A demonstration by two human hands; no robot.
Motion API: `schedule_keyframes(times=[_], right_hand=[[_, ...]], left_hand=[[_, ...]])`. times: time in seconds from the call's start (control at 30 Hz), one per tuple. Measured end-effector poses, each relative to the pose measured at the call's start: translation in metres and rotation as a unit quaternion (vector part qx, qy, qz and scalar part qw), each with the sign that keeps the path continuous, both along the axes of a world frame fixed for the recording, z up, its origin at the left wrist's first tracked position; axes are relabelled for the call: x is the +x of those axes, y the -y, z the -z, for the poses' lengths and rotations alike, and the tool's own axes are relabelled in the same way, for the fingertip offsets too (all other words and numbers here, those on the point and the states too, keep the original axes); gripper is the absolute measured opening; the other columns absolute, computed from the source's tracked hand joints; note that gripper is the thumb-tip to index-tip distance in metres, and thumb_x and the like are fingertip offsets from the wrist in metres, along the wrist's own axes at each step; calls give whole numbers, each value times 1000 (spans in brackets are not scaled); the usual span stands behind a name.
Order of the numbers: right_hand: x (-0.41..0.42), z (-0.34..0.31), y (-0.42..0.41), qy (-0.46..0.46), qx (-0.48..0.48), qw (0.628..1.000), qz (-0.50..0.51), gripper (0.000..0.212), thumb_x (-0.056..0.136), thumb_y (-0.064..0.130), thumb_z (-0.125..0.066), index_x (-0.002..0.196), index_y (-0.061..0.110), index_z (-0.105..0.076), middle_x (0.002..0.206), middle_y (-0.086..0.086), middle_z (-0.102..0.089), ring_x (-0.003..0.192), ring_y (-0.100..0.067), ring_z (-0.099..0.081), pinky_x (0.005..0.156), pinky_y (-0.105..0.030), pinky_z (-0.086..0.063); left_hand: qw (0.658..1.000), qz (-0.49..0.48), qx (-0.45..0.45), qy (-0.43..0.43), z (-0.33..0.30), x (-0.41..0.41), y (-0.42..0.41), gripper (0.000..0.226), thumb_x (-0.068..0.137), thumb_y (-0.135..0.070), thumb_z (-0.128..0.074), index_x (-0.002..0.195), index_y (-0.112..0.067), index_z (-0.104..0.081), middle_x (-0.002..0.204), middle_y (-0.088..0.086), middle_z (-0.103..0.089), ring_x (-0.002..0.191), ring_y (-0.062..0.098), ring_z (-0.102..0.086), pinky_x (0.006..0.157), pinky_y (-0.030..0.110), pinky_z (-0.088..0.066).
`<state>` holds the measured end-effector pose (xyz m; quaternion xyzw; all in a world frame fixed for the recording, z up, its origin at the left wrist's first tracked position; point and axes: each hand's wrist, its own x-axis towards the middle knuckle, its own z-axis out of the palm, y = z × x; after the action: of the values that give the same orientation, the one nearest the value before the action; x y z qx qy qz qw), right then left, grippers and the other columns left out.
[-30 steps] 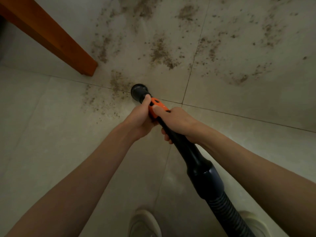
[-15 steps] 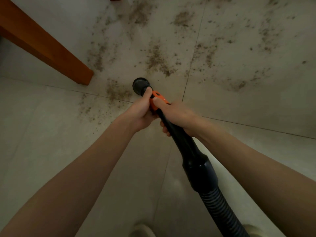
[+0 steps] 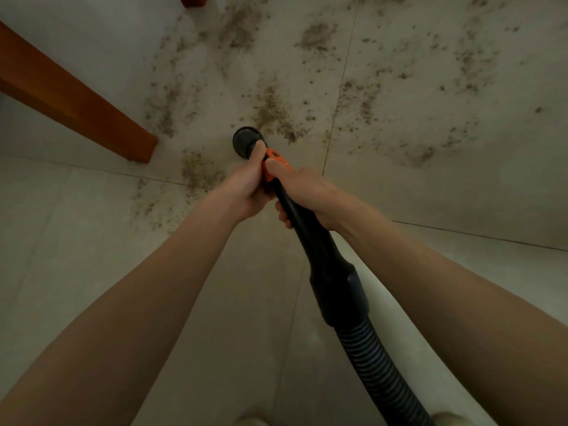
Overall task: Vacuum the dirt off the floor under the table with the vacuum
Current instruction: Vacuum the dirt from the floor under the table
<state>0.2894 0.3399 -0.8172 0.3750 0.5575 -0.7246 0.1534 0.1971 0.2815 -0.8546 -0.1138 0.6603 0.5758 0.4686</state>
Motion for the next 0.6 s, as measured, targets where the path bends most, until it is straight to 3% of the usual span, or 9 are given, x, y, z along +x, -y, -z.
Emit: schedule_keyframes(times=[0.13, 0.37, 0.6], right_hand=[[4, -1, 5, 1, -10, 1000, 2, 47, 97, 46, -44, 74, 5, -51, 55, -7, -50, 42, -15, -49, 38, -18, -43], [24, -3, 7, 0, -37, 999, 26, 45, 95, 46, -47, 77, 6, -52, 56, -8, -50, 36, -14, -49, 36, -18, -42], [38, -3, 4, 8, -31, 998, 55, 44, 95, 47, -48, 82, 5, -53, 56, -8, -52, 35, -14, -50, 36, -19, -41]], left_hand=[[1000, -17, 15, 6, 2, 5, 7, 39, 98, -47, -35, 90, -12, -53, 81, 4, -55, 73, 14, -56, 68, 26, -47], [1000, -17, -8, 18, 1, 19, 9, 39, 96, -46, -43, 98, -9, -56, 81, 4, -59, 70, 13, -60, 46, 20, -50], [1000, 10, -2, 23, -4, 33, 2, 37, 96, -44, -44, 83, -11, -55, 64, 2, -58, 60, 12, -58, 45, 18, -48]])
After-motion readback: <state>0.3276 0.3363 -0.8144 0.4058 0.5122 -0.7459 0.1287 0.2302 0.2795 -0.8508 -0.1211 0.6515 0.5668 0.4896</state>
